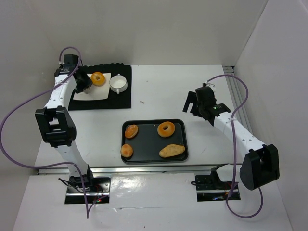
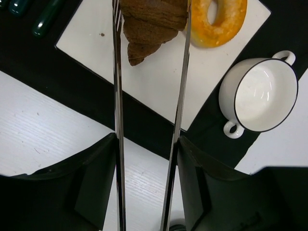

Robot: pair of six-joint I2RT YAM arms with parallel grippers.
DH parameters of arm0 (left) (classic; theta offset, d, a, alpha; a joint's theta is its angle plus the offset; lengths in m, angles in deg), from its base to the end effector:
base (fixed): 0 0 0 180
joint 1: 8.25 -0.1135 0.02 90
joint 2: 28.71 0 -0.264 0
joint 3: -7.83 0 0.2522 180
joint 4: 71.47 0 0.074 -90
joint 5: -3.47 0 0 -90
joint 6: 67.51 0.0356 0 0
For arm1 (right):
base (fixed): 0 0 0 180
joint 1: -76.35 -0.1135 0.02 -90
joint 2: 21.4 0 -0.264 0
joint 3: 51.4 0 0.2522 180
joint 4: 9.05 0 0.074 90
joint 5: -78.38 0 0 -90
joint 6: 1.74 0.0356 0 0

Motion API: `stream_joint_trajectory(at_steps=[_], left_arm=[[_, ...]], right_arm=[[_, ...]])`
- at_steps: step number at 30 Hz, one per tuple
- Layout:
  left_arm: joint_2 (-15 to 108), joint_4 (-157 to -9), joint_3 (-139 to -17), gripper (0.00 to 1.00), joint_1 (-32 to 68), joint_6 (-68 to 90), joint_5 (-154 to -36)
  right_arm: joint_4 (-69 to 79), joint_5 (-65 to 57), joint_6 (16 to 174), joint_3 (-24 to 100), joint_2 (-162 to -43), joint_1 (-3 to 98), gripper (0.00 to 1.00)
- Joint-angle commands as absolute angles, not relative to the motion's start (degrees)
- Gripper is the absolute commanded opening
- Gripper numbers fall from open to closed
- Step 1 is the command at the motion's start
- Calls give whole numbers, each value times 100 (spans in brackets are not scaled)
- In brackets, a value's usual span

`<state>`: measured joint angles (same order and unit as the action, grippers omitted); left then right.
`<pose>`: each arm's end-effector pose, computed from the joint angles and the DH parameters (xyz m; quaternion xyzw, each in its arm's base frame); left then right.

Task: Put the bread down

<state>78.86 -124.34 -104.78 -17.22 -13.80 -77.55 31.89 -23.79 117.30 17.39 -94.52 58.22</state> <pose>0.4181 0.0716 0.3064 -0.3839 0.8477 -0.0137 0.3658 0.2603 0.0773 0.2698 0.1276 0.9116 0.0615 0.3860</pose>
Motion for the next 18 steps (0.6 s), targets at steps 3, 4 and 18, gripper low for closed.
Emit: stream_joint_trajectory(at_steps=[3, 4, 18], left_arm=[[7606, -12425, -10762, 67, -1581, -1407, -7457], [7519, -12425, -10762, 67, -1581, -1407, -7457], [6473, -12197, -10360, 62, -739, -837, -6966]], right_arm=[[2906, -2410, 11709, 2011, -9461, 5798, 99], [2958, -2463, 11709, 2011, -9461, 5798, 99], [2959, -2463, 11709, 1906, -9303, 5798, 99]])
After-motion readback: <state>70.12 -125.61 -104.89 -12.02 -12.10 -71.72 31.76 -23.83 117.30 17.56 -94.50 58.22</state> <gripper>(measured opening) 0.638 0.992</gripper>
